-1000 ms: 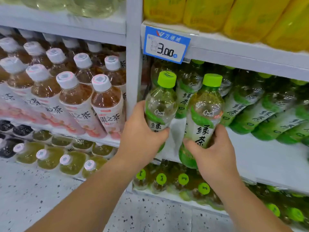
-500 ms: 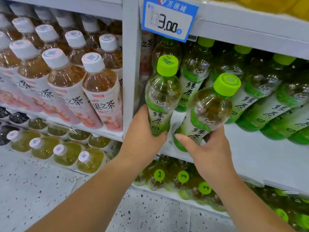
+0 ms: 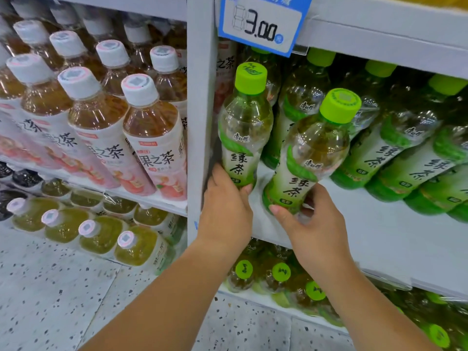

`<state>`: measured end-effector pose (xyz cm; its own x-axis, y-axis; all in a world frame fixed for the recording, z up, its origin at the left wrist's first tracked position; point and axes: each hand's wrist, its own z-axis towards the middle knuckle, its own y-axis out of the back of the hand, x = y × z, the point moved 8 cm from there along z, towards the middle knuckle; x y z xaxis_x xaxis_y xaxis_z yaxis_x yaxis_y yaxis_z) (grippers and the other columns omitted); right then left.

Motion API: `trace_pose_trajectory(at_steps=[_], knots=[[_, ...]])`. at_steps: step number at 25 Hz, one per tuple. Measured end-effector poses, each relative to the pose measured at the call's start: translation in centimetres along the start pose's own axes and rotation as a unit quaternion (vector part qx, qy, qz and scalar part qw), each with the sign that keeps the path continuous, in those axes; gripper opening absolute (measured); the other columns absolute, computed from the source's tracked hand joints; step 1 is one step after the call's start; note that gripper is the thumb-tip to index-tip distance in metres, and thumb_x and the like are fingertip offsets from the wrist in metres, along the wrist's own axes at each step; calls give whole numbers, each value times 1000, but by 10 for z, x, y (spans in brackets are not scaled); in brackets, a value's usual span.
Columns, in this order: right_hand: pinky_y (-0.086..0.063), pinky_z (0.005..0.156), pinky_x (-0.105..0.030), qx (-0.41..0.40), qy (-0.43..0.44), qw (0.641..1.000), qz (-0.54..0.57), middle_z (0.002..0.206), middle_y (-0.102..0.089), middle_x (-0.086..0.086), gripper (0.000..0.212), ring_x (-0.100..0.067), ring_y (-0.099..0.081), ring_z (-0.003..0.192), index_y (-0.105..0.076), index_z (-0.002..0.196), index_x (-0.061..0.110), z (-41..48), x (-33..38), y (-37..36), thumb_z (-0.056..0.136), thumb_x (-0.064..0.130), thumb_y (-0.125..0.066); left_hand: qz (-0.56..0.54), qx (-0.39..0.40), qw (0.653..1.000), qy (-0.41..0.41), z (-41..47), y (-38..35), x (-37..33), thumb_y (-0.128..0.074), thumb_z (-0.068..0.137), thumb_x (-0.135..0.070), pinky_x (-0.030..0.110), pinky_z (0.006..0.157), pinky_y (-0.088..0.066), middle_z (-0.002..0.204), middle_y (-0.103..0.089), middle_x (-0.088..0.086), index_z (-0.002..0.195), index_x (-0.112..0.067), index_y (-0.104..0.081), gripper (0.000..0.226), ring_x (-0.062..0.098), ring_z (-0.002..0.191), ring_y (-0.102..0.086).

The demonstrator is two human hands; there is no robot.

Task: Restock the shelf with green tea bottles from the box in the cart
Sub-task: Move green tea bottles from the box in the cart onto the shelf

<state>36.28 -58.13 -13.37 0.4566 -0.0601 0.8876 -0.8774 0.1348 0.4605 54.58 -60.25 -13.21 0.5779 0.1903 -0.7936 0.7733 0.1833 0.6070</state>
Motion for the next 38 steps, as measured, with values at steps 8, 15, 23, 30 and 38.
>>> trace_pose_trajectory(at_steps=[8, 15, 23, 30, 38], knots=[[-51, 90, -19, -30, 6, 999, 21, 111, -70, 15, 46, 2, -62, 105, -62, 120, 38, 15, -11, -15, 80, 50, -79, -20, -12, 1000, -19, 10, 2, -3, -59, 100, -23, 31, 109, -36, 144, -49, 7, 147, -14, -34, 55, 22, 133, -45], [-56, 93, -42, -56, -23, 998, -25, 115, -68, 9, 74, -8, -63, 112, -58, 128, 46, 23, -20, -21, 66, 85, -64, -25, -38, 999, -27, 14, 1, 0, -60, 99, -24, 26, 106, -36, 143, -52, 6, 143, -11, -38, 51, 20, 132, -47], [-55, 88, -41, -70, -35, 994, -80, 109, -67, 20, 68, -11, -59, 114, -57, 124, 46, 23, -11, -21, 69, 86, -55, -18, -38, 999, -24, 16, 1, 1, -59, 99, -27, 42, 116, -37, 149, -47, 7, 148, -13, -35, 56, 24, 138, -43], [-50, 97, -38, -23, -55, 997, -50, 115, -64, 21, 68, -11, -54, 121, -54, 131, 46, 25, -12, -21, 71, 78, -59, -39, 3, 997, 61, 15, 9, -6, -66, 95, -21, 34, 102, -46, 131, -63, 6, 129, -14, -50, 38, 27, 123, -58], [-35, 95, -21, 35, -92, 995, 31, 132, -54, 21, 52, -4, -49, 124, -47, 146, 34, 18, -7, -10, 97, 36, -64, -51, 38, 994, 87, -7, 26, -23, -60, 94, -16, 26, 81, -38, 113, -60, -2, 123, -13, -52, 30, 23, 103, -57]])
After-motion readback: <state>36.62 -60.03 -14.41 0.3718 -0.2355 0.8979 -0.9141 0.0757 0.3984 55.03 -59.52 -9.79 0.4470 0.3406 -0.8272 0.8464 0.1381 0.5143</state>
